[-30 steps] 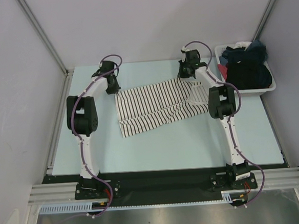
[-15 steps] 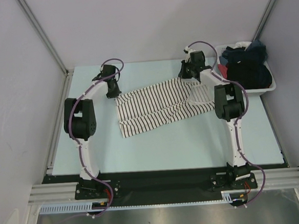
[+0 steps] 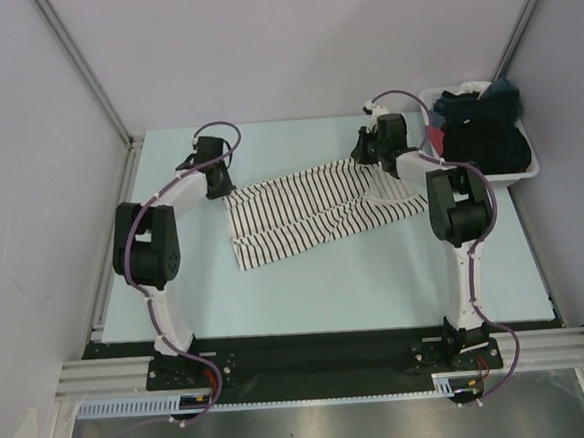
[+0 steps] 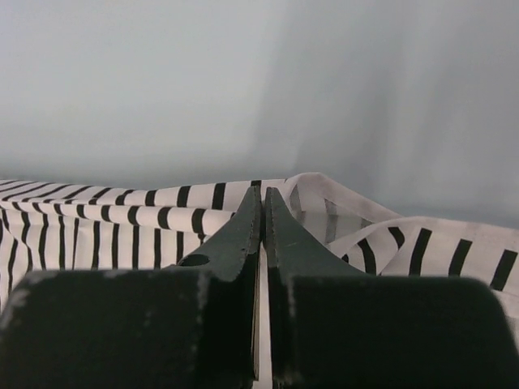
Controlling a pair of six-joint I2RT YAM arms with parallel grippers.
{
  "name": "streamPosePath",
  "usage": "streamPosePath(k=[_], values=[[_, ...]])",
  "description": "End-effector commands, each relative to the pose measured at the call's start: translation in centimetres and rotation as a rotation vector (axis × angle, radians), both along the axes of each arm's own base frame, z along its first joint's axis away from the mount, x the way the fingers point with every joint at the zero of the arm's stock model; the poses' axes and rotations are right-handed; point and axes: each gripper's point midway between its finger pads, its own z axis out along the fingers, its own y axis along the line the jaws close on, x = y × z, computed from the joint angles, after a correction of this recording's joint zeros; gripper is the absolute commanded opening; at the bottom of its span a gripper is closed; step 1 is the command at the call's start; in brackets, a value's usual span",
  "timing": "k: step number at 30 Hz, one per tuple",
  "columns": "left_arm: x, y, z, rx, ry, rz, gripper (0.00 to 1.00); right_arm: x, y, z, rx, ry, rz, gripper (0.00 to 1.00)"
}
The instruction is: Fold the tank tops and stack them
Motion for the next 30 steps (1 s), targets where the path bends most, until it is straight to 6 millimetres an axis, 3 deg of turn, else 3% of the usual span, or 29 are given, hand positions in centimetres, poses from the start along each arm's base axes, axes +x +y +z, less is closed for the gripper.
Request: streamPosePath(k=[1, 8, 11, 15, 22, 30], values=[[0.8, 0.1, 3.9, 0.007, -0.143, 0.000, 0.00, 0.9, -0.6, 5.9, 0.022, -0.178, -0.042, 0.00], [-0.5, 0.3, 3.4, 0.031, -0.183, 0.009, 0.00, -0.3, -1.1, 6.5, 0.046, -0.246, -0.068, 0.02], [-0.5, 0.3, 3.8, 0.088, -0.219, 0.016, 0.00, -0.9, -1.2, 6.1, 0.050, -0.253, -0.069, 0.02], [-0.6, -0.4, 4.4, 0.134, -0.273, 0.000, 0.00, -1.4, -1.3, 6.9, 0.060, -0.301, -0.072, 0.02], [-1.2, -0.5, 6.1, 0.108, -0.402, -0.007, 0.00, -2.3, -1.8, 6.3, 0.076, -0.294, -0.090, 0.02], [-2.7, -0.8, 5.1, 0.085, -0.372, -0.031, 0.00, -3.6, -2.4, 6.0, 0.089, -0.281, -0.109, 0.01]])
